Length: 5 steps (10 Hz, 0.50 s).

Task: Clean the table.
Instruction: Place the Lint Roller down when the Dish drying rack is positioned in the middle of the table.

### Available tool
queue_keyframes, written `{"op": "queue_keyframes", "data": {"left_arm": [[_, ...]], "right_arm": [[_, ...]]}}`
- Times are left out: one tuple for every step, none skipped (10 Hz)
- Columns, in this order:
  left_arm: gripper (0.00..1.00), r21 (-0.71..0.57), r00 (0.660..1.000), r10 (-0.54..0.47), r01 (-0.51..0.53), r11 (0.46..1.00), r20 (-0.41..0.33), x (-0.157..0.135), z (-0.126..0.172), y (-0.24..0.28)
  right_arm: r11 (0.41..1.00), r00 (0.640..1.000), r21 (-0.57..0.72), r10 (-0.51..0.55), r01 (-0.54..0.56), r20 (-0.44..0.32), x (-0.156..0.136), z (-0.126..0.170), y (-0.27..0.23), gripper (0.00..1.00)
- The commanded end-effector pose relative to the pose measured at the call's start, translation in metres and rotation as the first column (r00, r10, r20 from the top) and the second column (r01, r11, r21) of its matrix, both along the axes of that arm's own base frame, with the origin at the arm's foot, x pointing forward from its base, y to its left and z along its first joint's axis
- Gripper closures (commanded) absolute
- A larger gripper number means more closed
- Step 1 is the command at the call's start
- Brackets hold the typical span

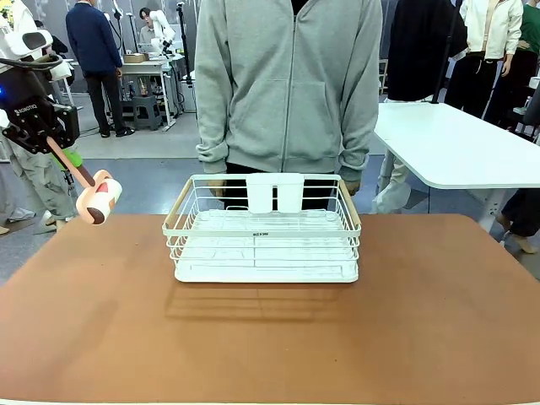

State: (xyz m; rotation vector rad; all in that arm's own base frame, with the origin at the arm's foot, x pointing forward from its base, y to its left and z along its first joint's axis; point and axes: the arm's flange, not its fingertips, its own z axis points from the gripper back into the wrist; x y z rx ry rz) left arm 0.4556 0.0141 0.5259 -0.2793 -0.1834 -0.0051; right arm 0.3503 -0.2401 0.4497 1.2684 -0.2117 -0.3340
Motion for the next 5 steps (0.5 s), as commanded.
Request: {"op": "queue_keyframes", "data": {"left_arm": [[0.99,0.001,1.0,0.005,-0.005,1.0,0.01,-0.0027,0.0049,0.0007],[0.99,0.001,1.0,0.005,-0.005,1.0,0.01,-0.0027,0.0049,0.0007],[0.99,0.001,1.0,0.005,-0.005,1.0,0.01,-0.0027,0.0049,0.0007],[0.99,0.001,1.0,0.005,-0.005,1.0,0.01,-0.0027,0.0049,0.0007],[0.99,0.001,1.0,0.005,-0.005,1.0,0.01,-0.0027,0.0049,0.0007]], "right_arm": [[1.0,1.0,0.007,0.002,-0.002,0.012,-0.0028,0.0021,0.0028,0.0],[1.0,1.0,0.007,0.002,-0.002,0.012,-0.0028,0.0021,0.0028,0.0],[1.0,1.0,0.007,0.002,-0.002,0.012,-0.0028,0.0021,0.0028,0.0],[1.0,1.0,0.007,0.002,-0.002,0.012,-0.0028,0.0021,0.0028,0.0],[1.0,1.0,0.007,0.002,-0.002,0.012,-0.0028,0.0021,0.0028,0.0]]}}
